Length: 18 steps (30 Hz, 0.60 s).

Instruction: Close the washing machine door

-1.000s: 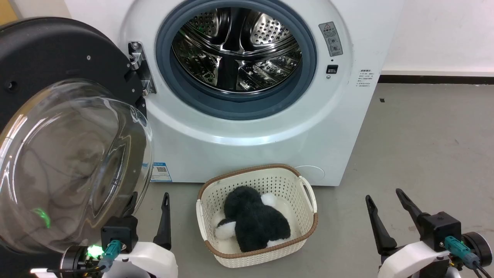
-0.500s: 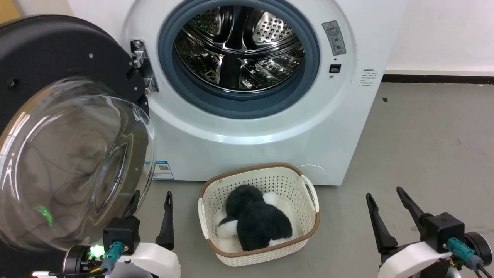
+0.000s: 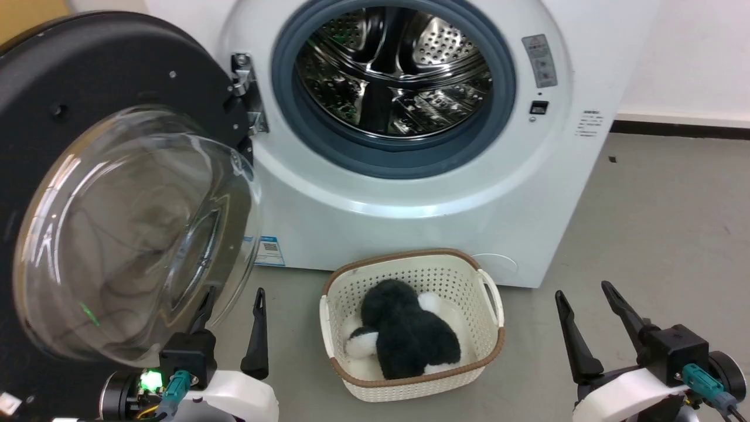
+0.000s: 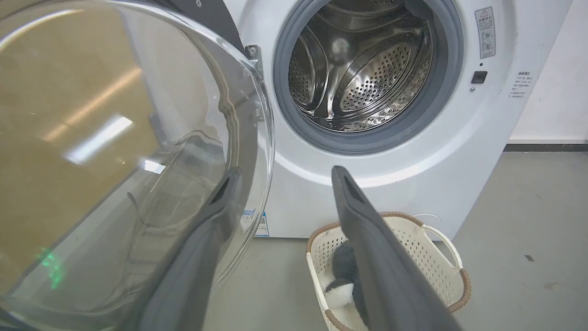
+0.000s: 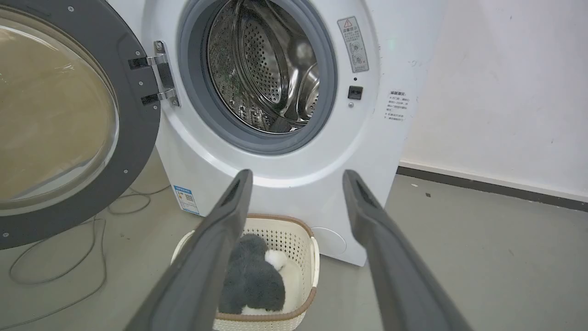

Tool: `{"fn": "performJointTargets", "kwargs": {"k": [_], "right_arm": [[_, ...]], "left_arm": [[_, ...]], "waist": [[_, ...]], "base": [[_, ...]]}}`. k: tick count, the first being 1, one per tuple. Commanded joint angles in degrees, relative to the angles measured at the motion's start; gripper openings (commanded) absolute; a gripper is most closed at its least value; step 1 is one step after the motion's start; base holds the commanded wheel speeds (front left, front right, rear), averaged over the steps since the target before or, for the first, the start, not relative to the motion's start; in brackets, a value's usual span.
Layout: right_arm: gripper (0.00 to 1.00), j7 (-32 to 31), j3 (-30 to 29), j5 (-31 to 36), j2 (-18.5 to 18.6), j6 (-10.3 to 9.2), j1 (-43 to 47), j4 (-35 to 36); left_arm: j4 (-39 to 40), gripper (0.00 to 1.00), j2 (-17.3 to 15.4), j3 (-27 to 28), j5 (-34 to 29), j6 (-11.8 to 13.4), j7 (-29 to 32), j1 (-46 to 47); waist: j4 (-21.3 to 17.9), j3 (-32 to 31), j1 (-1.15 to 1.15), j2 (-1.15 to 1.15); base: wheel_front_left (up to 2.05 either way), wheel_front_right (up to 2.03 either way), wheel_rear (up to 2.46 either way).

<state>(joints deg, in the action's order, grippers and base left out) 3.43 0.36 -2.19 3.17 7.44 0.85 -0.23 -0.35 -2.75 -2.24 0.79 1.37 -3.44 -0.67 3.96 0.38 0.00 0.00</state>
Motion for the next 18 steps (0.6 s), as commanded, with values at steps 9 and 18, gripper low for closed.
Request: {"fn": "performJointTargets", "kwargs": {"k": [9, 18], "right_arm": [[1.0, 1.57, 0.4, -1.35, 0.16, 0.02, 0.32, 0.2], [1.0, 2.65, 0.87, -2.06, 0.11, 0.02, 0.59, 0.13]], "left_arm": [[-0.05, 1.0, -0.04, -0.68, 0.79, 0.51, -1.55, -0.24], [-0.1, 1.0, -0.05, -1.14, 0.88, 0.69, -2.63, -0.47]], "waist": [[3.41, -0.15, 0.0, 0.0], [6.82, -0.26, 0.0, 0.0]], "base": [[0.0, 0.0, 0.0], [0.0, 0.0, 0.0]]}}
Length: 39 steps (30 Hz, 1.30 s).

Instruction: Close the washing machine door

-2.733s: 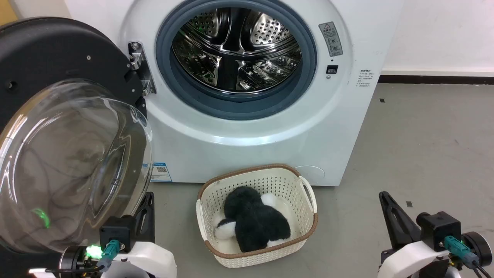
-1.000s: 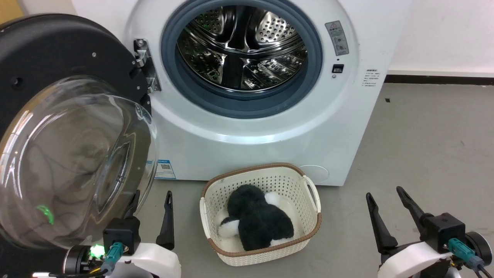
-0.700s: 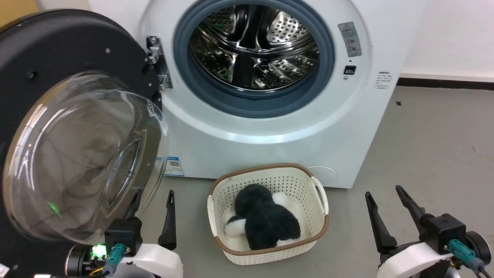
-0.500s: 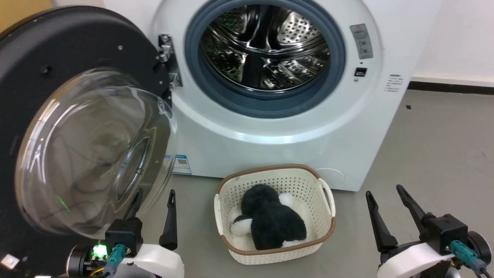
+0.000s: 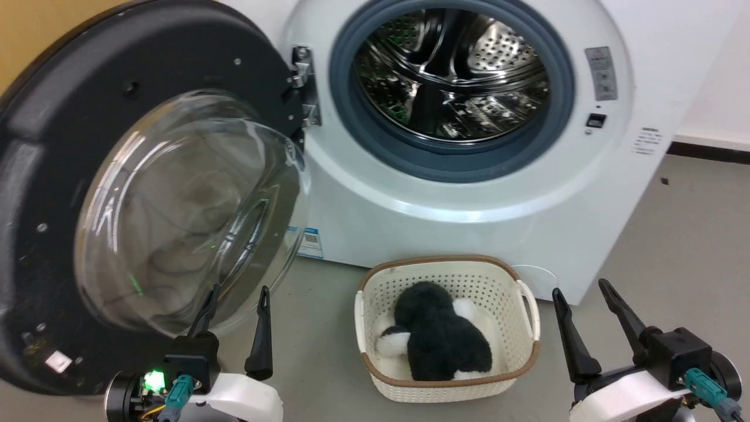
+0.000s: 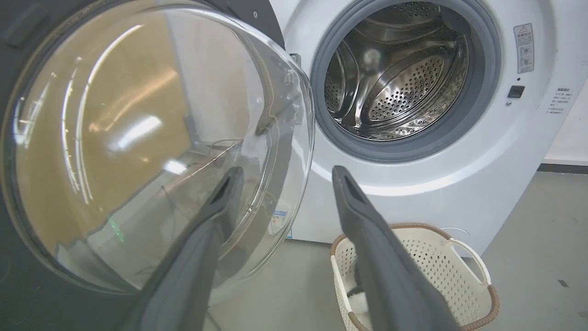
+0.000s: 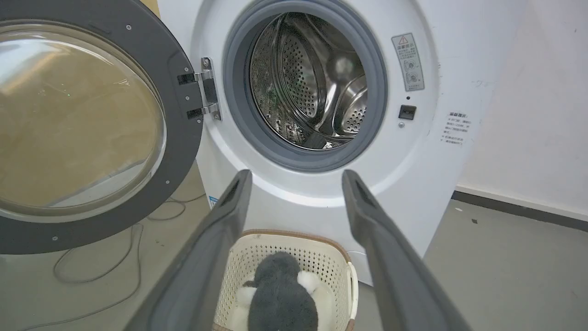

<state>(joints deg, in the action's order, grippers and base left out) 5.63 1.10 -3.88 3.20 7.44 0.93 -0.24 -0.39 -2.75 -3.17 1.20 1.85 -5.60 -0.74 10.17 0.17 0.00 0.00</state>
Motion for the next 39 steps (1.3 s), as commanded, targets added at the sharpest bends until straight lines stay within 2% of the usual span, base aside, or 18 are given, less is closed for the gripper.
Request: {"fn": "performJointTargets", "kwargs": {"k": [1, 11, 39], "right_arm": [[1.0, 0.57, 0.15, -0.43, 0.07, 0.02, 0.57, 0.12], [1.0, 1.76, 1.17, -1.23, 0.3, 0.02, 0.24, -0.31], [1.0, 5.11, 6.45, -5.11, 2.73, 0.03, -4.13, -3.03]], "left_arm": [[-0.05, 1.0, -0.05, -0.29, 0.5, 0.24, -0.59, -0.42], [0.45, 1.0, -0.06, -0.58, 0.73, 1.02, -1.79, -1.17], [4.04, 1.0, -0.09, -1.36, 2.43, 5.34, -5.14, -3.86]], "waist": [[1.03, -0.08, 0.0, 0.0], [4.48, 0.02, 0.0, 0.0], [12.08, 1.73, 0.0, 0.0]], "base": [[0.0, 0.0, 0.0], [0.0, 0.0, 0.0], [0.0, 0.0, 0.0]]}}
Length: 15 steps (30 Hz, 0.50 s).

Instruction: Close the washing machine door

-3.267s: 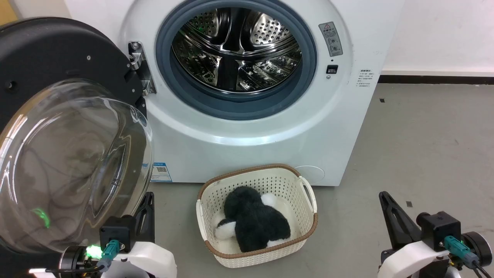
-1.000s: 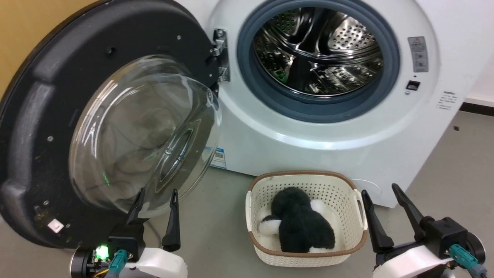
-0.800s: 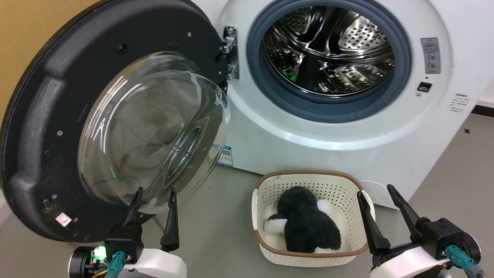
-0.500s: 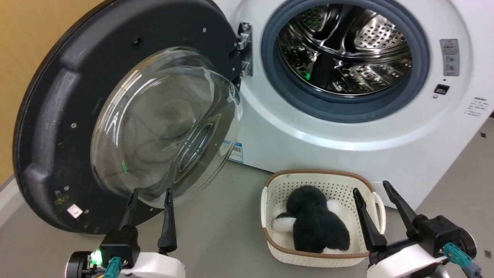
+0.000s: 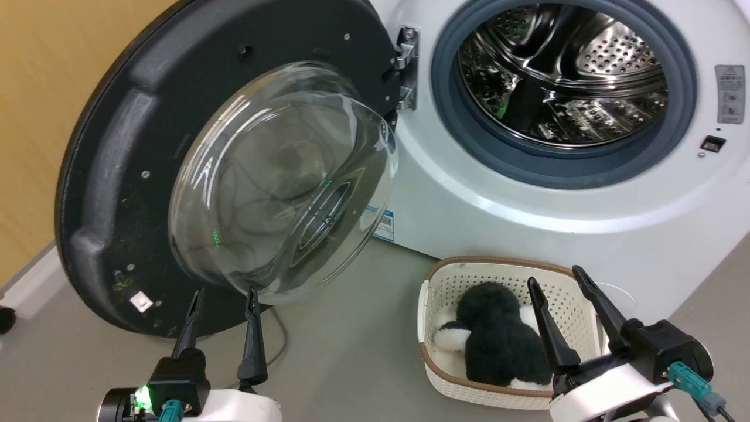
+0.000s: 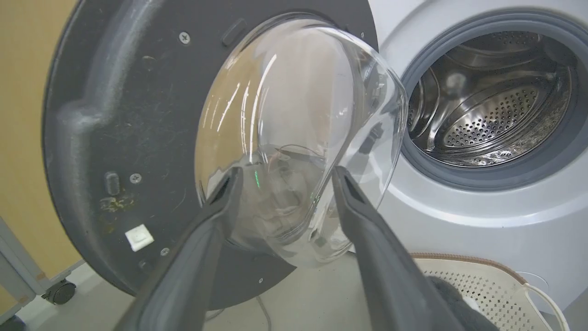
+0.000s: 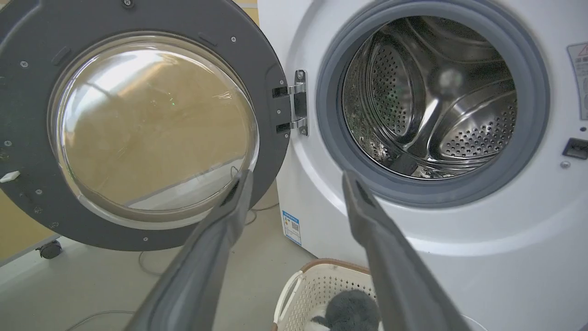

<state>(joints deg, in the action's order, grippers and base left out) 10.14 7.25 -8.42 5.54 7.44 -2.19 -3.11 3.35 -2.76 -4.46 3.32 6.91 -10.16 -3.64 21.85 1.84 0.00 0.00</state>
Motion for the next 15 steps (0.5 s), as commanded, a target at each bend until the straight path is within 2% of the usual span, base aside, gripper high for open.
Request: {"fn": "performJointTargets", "kwargs": {"k": [1, 15], "right_arm": [[1.0, 0.73, 0.42, -0.7, 0.42, 0.03, -1.02, -0.17], [1.0, 2.4, 2.01, -1.98, 1.23, 0.04, -1.82, -0.71]], "left_arm": [[0.36, 1.0, -0.08, -0.1, 0.34, 0.36, -0.7, -1.01], [1.5, 1.0, -0.09, -0.07, 0.85, 1.71, -2.38, -1.64]], "waist": [[0.65, 0.1, 0.0, 0.0], [4.27, 0.89, 0.0, 0.0]], "base": [[0.0, 0.0, 0.0], [0.0, 0.0, 0.0]]}}
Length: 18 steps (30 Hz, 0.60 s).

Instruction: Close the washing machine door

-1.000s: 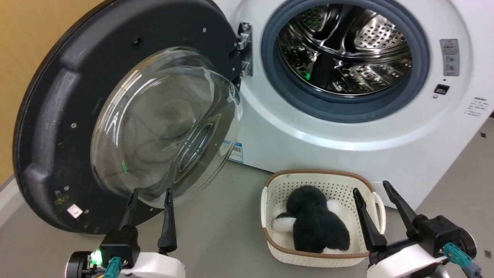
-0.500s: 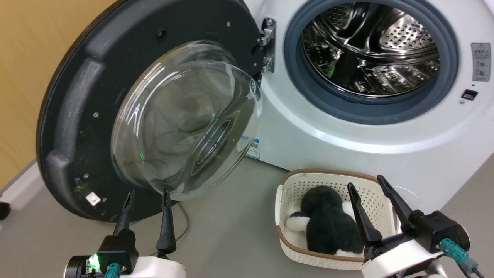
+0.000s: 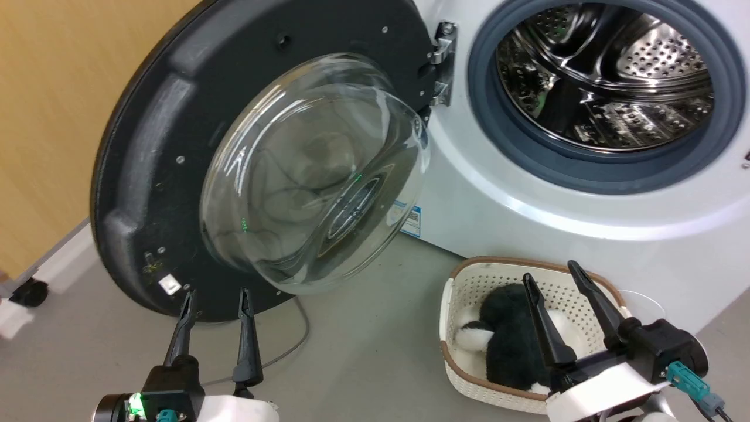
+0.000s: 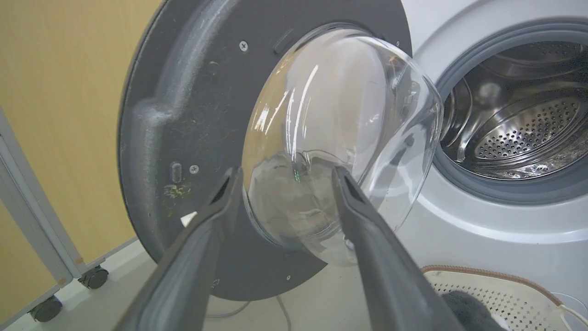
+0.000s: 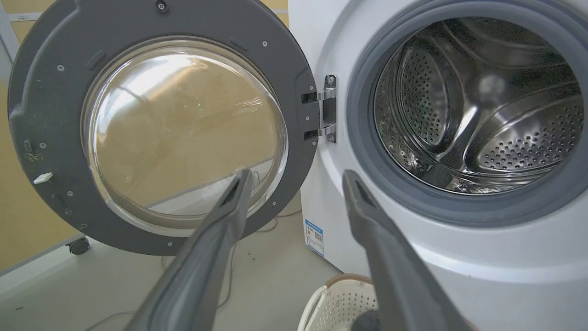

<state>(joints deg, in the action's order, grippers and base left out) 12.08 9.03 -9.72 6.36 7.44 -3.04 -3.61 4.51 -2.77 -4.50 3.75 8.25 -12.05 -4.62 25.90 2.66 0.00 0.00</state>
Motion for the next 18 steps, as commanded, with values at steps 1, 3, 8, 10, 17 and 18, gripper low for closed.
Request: {"fn": "performJointTargets", "kwargs": {"k": [1, 3, 8, 10, 17, 18], "right_arm": [[1.0, 0.58, 0.33, -0.8, 0.44, 0.04, -1.06, -0.28], [1.0, 0.82, 0.52, -0.96, 0.47, 0.04, -1.24, -0.4], [1.0, 1.41, 1.21, -1.45, 0.67, 0.04, -1.59, -0.69], [1.0, 1.77, 1.49, -1.79, 0.83, 0.04, -1.75, -0.92], [1.0, 2.49, 2.04, -2.28, 0.99, 0.04, -2.09, -1.22], [1.0, 2.61, 2.15, -2.37, 1.01, 0.04, -2.15, -1.26]], "left_arm": [[0.45, 1.0, -0.08, 0.01, 0.48, 0.51, -0.61, -0.74], [0.65, 1.0, -0.09, 0.05, 0.63, 0.78, -0.85, -0.88], [1.15, 1.0, -0.09, 0.15, 0.79, 1.3, -1.45, -1.16], [1.51, 1.0, -0.09, 0.25, 0.86, 1.68, -1.81, -1.32], [2.11, 1.0, -0.1, 0.11, 1.05, 2.31, -2.52, -1.79], [2.23, 1.0, -0.1, 0.06, 1.09, 2.45, -2.64, -1.88]], "waist": [[0.48, 0.11, 0.0, 0.0], [0.98, 0.16, 0.0, 0.0], [2.24, 0.29, 0.0, 0.0], [2.98, 0.3, 0.0, 0.0], [4.46, 0.34, 0.0, 0.0], [4.71, 0.37, 0.0, 0.0]], "base": [[0.0, 0.0, 0.0], [0.0, 0.0, 0.0], [0.0, 0.0, 0.0], [0.0, 0.0, 0.0], [0.0, 0.0, 0.0], [0.0, 0.0, 0.0]]}}
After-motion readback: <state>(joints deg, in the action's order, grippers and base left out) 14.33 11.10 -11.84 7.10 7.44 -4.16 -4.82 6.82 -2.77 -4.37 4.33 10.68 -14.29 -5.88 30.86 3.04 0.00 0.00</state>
